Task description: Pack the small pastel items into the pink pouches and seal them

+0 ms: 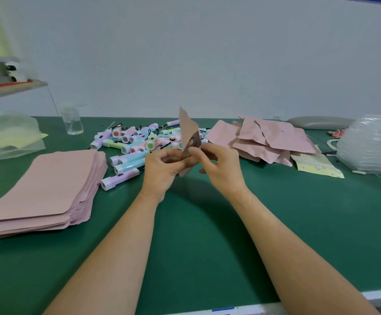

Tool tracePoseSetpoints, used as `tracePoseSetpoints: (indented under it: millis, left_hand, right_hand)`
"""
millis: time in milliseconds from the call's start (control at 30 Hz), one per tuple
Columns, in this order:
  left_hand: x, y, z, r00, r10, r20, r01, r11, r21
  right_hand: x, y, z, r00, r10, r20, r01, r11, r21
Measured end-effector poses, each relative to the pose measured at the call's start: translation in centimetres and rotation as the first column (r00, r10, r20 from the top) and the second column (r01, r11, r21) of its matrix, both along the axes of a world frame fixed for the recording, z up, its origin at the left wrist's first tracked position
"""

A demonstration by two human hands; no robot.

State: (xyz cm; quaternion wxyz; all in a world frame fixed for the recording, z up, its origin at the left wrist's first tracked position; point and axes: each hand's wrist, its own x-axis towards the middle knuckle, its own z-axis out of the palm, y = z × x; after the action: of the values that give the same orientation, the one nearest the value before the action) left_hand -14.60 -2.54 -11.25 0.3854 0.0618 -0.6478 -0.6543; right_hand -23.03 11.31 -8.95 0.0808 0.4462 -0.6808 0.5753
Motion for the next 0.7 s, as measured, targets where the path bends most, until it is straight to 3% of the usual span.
tracePoseSetpoints:
  millis: [100,267,333,433,500,600,700]
  left_hand:
    - [-0.2,0.2,-0.1,1.0,-0.003,-0.003,0.003,1.0,-0.015]
    - [-0.8,0.9,0.3,0.956,0.292,-0.014,-0.289,0.937,-0.196]
    - [-0.6,1.8,0.5,0.927,0.369,-0.064,-0.365,0.852,-0.376]
    - [-0.6,3.0,1.1,0.864,0.411,-0.29,-0.494,0.578,-0.65]
    - [-0.8,3.4,1.5,0.796,0.434,-0.421,-0.592,0.415,-0.691]
    - [-0.9,3.7,1.7,0.714,0.521,-0.467,-0.678,0.352,-0.645]
    - [-0.9,3.8,1.4,0.773,0.47,-0.427,-0.607,0.349,-0.714]
  right_hand:
    - [-0.3,0.0,0.0,0.994,-0.095,0.046,0.095,0.995,-0.009]
    - [-0.4,0.1,0.0,0.967,-0.253,-0.034,0.254,0.967,0.012]
    - [-0.2,0.0,0.1,0.955,-0.296,-0.022,0.297,0.955,0.004]
    - [-0.2,-0.1,0.3,0.944,-0.312,0.106,0.316,0.948,-0.022]
    - [-0.4,0.0,0.4,0.928,-0.323,0.188,0.32,0.946,0.047]
    - [-0.6,0.1,0.4,0.879,-0.45,0.159,0.4,0.876,0.269]
    - [-0.1,0.0,0.5,0.872,-0.474,0.121,0.416,0.85,0.324]
